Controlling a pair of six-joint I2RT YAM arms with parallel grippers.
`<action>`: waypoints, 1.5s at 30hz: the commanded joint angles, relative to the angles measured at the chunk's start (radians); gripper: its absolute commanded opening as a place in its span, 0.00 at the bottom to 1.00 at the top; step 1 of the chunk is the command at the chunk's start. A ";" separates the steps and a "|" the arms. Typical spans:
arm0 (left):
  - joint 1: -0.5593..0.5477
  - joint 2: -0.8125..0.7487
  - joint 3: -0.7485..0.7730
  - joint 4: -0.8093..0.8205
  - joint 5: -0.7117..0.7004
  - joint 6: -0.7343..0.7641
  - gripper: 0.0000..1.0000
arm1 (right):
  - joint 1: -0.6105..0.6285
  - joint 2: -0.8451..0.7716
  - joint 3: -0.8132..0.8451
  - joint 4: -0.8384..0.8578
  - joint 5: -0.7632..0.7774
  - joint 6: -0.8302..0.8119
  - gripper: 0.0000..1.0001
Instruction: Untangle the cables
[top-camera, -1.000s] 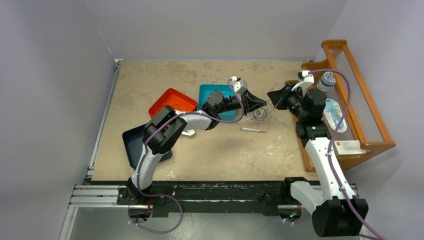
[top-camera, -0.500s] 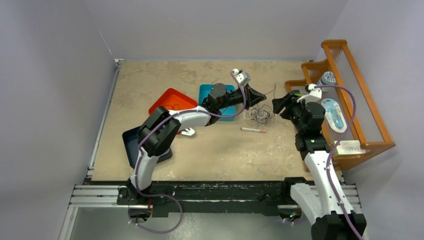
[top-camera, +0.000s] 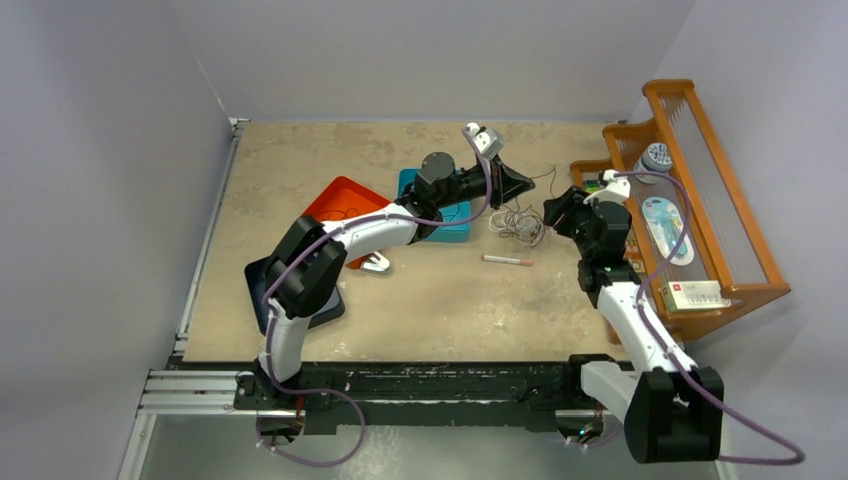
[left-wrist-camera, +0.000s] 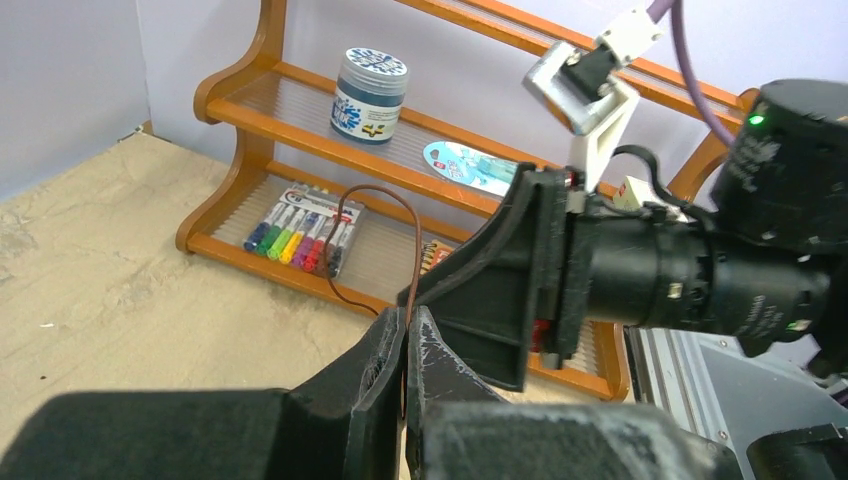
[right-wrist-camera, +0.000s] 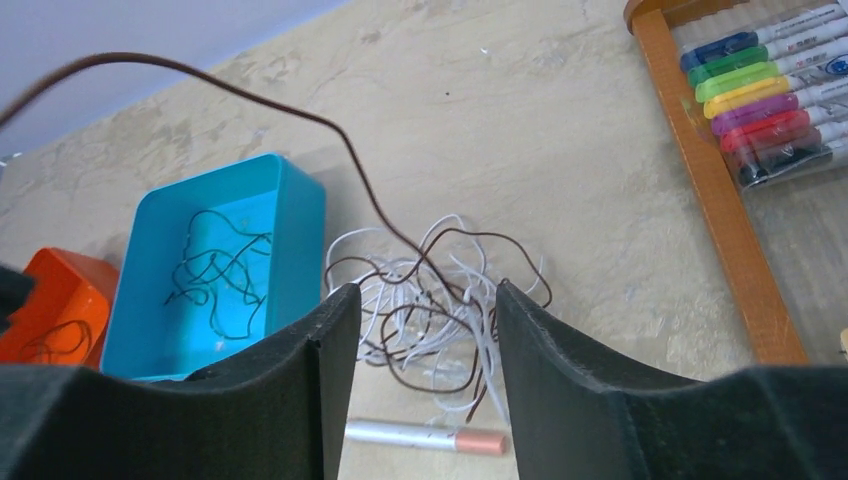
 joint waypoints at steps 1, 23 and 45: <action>0.004 -0.068 0.068 -0.008 0.026 0.010 0.00 | -0.004 0.079 -0.020 0.232 0.037 -0.007 0.52; 0.004 -0.015 0.413 -0.150 -0.004 0.017 0.00 | -0.004 0.473 -0.057 0.405 0.012 0.165 0.33; 0.004 0.004 0.476 -0.220 -0.054 -0.009 0.00 | -0.004 -0.155 -0.144 0.263 -0.271 -0.061 0.66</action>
